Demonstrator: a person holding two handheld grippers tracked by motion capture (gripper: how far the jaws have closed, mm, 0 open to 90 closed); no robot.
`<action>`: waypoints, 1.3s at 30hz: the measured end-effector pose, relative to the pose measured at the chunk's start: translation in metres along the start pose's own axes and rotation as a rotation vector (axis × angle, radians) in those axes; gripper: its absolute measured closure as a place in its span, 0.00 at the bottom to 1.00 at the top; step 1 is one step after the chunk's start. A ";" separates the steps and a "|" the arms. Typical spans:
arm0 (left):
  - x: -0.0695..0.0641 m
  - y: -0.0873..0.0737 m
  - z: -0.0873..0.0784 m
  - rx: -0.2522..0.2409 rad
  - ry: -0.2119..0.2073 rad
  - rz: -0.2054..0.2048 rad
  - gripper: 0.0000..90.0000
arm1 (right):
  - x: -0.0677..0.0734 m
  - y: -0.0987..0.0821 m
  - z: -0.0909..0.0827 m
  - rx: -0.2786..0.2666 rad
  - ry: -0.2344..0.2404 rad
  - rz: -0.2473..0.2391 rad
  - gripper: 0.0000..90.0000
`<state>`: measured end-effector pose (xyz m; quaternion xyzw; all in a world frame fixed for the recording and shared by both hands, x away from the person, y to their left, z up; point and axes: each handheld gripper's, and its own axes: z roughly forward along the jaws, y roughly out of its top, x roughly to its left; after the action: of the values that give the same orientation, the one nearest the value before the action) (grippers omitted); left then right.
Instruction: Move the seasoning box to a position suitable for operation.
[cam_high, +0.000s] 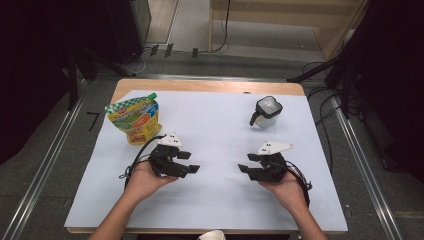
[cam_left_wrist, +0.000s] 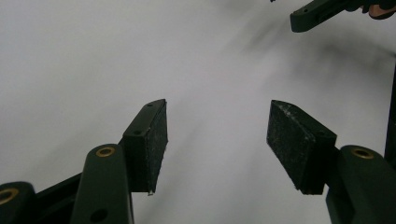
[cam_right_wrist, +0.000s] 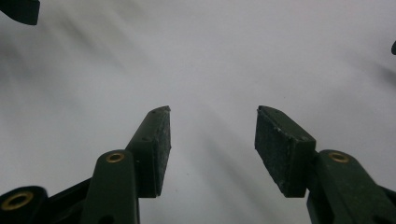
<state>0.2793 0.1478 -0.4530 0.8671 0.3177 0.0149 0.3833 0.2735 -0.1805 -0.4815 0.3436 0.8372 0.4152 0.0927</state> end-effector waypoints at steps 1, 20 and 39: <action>0.000 0.000 0.000 0.000 0.000 0.000 0.44 | 0.000 0.000 0.000 0.000 0.000 0.000 0.52; 0.000 0.003 -0.001 -0.007 -0.007 0.000 0.43 | 0.000 -0.001 -0.003 0.010 -0.006 -0.003 0.52; -0.001 0.005 -0.001 0.002 -0.018 0.009 0.43 | -0.002 -0.001 -0.008 0.013 -0.021 -0.003 0.50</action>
<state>0.2812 0.1458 -0.4488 0.8691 0.3104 0.0084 0.3851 0.2711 -0.1877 -0.4776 0.3472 0.8394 0.4061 0.0999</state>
